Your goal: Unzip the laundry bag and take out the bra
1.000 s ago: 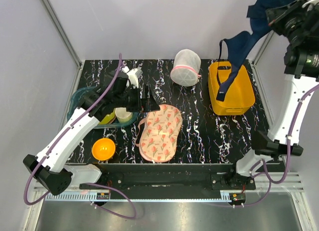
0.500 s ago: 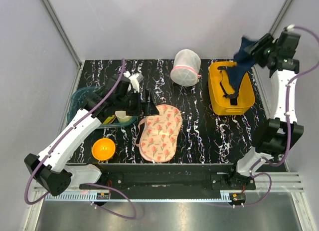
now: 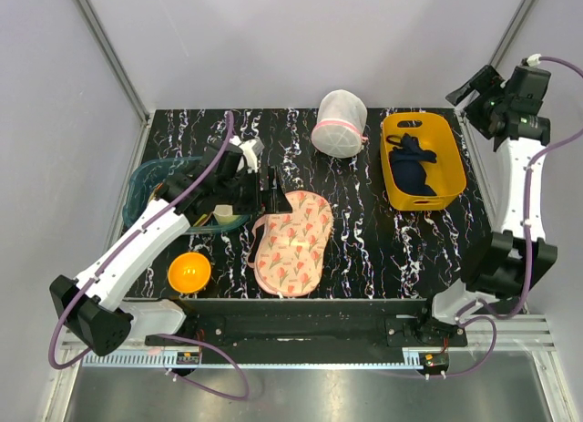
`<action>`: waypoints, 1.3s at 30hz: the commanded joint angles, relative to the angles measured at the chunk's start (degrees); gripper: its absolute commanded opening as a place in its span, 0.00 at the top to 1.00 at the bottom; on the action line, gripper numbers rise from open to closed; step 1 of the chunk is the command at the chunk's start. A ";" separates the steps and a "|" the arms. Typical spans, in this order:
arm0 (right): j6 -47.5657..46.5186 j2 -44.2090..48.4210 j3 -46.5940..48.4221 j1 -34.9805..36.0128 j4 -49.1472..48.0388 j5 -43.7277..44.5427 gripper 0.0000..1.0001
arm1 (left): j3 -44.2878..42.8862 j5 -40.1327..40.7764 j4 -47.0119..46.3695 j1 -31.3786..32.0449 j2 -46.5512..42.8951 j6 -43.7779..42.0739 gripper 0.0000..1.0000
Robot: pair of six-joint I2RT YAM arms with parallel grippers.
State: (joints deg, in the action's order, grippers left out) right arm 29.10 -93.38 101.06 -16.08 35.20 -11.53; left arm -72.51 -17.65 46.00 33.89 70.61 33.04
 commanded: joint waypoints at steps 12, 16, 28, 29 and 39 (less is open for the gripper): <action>-2.12 28.07 -25.80 26.84 4.86 8.09 0.00 | -1.84 10.17 -5.57 -0.14 -1.35 4.05 0.09; -1.59 32.38 -33.45 32.07 7.25 10.38 0.00 | -2.20 13.86 -5.13 -0.14 -3.37 3.61 0.09; -3.62 40.47 -45.51 32.42 10.42 14.78 0.00 | 5.80 18.19 -6.97 -0.14 -8.21 7.57 0.08; -3.35 40.39 -46.03 32.42 10.50 14.96 0.00 | 6.50 17.92 -7.24 -0.14 -8.03 8.00 0.08; -1.68 40.73 -47.97 32.34 9.62 15.13 0.00 | 7.56 17.91 -7.24 -0.14 -7.42 7.57 0.08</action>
